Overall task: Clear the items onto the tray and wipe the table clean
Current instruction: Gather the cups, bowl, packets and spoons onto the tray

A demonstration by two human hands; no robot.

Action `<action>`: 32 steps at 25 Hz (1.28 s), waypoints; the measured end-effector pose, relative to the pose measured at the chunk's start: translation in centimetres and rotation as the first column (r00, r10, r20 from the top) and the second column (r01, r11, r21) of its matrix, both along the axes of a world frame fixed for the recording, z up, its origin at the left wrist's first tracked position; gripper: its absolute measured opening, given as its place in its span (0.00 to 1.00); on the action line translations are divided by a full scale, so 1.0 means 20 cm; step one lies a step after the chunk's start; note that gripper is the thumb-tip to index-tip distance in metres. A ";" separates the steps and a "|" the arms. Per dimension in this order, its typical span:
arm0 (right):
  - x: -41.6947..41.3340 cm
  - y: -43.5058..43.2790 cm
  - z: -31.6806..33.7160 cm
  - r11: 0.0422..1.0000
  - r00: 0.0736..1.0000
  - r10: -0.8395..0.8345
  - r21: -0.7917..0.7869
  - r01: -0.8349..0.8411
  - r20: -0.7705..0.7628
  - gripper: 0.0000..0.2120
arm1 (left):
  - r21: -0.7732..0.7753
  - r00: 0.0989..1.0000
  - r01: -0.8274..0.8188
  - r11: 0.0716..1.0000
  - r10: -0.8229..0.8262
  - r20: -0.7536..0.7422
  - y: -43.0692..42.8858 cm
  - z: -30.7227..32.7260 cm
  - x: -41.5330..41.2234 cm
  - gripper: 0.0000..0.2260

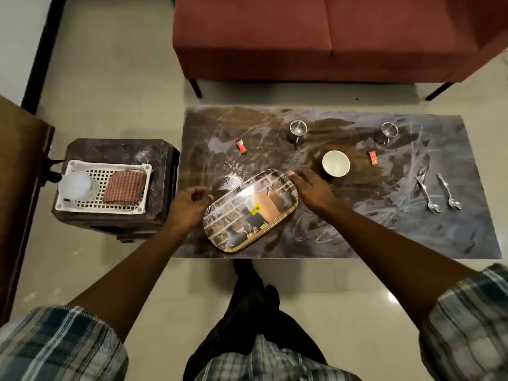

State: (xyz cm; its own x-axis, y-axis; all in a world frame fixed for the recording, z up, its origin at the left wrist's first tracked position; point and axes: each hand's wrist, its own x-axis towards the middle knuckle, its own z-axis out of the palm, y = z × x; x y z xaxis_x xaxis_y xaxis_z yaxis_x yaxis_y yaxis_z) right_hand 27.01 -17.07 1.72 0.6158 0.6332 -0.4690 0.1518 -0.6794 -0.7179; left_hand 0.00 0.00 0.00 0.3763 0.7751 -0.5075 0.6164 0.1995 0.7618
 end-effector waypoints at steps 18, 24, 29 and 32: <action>0.39 0.13 -0.99 0.978 0.994 -0.012 -0.207 -0.010 -0.106 0.14 | -0.259 0.851 -0.514 0.818 0.450 -0.270 -0.17 -0.93 -0.02 0.14; 0.47 -0.12 -1.01 0.953 0.969 -0.228 -0.224 0.202 -0.093 0.14 | -0.017 0.936 -0.275 0.961 0.264 -0.234 -0.09 -0.84 0.17 0.16; 0.60 -0.61 -0.97 0.832 0.850 -0.524 -0.245 0.497 -0.056 0.15 | 0.024 0.985 -0.006 1.000 0.010 -0.174 -0.18 -0.86 0.54 0.16; 0.65 -0.84 -0.97 0.761 0.784 -0.619 -0.279 0.586 -0.041 0.12 | -0.017 0.983 0.087 0.996 -0.089 -0.161 -0.29 -0.92 0.69 0.15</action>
